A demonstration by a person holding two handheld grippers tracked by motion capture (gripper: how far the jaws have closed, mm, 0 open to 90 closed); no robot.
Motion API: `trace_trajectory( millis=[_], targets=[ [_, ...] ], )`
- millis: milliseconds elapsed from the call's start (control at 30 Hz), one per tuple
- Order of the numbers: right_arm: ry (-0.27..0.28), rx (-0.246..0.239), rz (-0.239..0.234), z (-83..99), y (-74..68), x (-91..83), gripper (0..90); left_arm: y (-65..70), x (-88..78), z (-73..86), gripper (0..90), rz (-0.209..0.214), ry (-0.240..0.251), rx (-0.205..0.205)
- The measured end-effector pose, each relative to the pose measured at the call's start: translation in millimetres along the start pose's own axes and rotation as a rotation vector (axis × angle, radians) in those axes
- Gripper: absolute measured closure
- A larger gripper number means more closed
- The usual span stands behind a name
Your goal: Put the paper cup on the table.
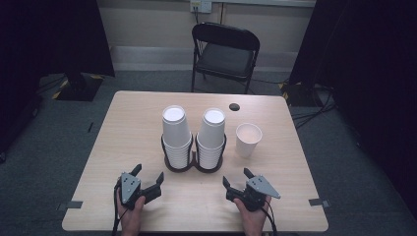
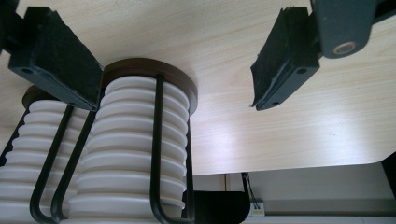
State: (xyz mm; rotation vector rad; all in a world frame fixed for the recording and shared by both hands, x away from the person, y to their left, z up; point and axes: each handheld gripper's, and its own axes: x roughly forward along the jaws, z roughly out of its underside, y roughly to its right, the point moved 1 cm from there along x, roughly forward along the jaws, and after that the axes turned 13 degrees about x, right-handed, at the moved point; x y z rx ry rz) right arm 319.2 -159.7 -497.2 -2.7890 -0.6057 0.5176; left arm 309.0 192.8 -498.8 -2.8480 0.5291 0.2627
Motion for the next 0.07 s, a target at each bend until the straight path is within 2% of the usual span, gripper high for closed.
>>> trace_trajectory(
  millis=[67],
  targets=[
    [-0.016,0.006,0.016,-0.9,1.2,1.5,14.0,-0.7,-0.1,0.2,16.2,0.006,0.002,-0.008]
  ],
)
